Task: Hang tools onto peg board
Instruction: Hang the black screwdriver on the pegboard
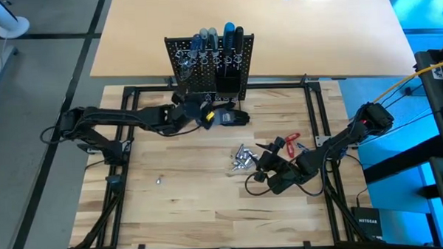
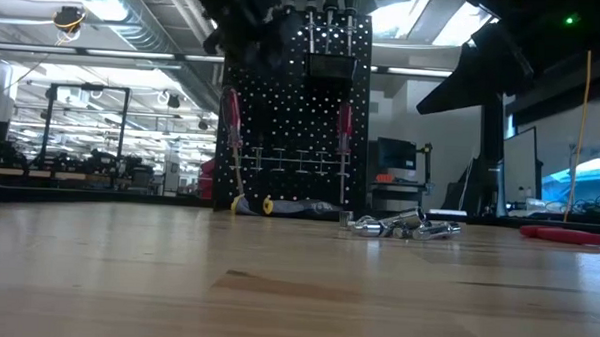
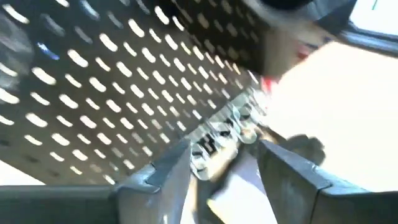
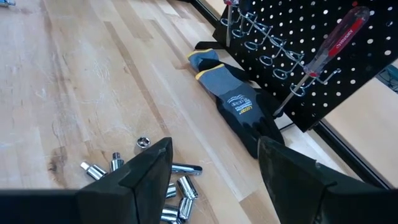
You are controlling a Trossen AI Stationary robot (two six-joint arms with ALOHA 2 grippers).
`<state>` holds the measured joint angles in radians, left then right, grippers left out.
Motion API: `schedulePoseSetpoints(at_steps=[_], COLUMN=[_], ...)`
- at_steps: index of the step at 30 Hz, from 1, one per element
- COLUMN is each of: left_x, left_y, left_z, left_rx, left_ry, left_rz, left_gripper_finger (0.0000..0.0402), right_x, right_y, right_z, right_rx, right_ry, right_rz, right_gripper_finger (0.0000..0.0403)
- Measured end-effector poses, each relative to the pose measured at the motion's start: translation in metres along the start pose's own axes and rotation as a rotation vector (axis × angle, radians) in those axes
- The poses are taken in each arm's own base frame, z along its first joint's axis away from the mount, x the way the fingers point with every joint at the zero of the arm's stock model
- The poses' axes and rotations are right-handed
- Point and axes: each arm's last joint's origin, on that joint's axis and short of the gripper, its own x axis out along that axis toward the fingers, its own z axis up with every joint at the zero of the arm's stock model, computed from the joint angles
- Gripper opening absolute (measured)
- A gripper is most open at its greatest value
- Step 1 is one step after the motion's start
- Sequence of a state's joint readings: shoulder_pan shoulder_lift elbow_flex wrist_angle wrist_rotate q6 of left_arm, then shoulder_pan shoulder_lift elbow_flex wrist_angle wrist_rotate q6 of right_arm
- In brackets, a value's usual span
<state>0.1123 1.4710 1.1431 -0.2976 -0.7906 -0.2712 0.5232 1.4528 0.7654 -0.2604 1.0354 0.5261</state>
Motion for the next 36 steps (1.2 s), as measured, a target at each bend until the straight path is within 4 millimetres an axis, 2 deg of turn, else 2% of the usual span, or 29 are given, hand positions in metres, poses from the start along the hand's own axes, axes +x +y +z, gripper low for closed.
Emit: schedulePoseSetpoints(at_steps=[4, 8, 14, 26, 31, 36], left_x=[-0.001, 0.008, 0.02, 0.038, 0.038, 0.03], left_y=[-0.002, 0.003, 0.01, 0.029, 0.028, 0.017], left_z=[-0.014, -0.033, -0.033, -0.023, -0.022, -0.023], left_rx=[-0.004, -0.01, -0.069, -0.118, -0.111, -0.074], left_ry=[0.114, 0.199, 0.151, 0.1, 0.093, 0.085], left_rz=[-0.062, -0.043, -0.022, 0.032, 0.029, -0.012], left_gripper_finger=[0.0126, 0.0073, 0.003, 0.003, 0.003, 0.003], right_x=[0.0, 0.0, 0.0, 0.0, 0.0, 0.0], right_y=[0.0, 0.0, 0.001, 0.001, 0.001, 0.001], right_z=[0.0, 0.0, 0.0, 0.0, 0.0, 0.0], right_rx=[0.002, 0.005, 0.007, -0.001, 0.0, -0.001], right_ry=[-0.001, -0.002, 0.0, 0.0, 0.0, 0.0], right_rz=[0.001, 0.002, 0.008, 0.009, 0.008, 0.009], right_gripper_finger=[0.0234, 0.0234, 0.0234, 0.0234, 0.0234, 0.0234])
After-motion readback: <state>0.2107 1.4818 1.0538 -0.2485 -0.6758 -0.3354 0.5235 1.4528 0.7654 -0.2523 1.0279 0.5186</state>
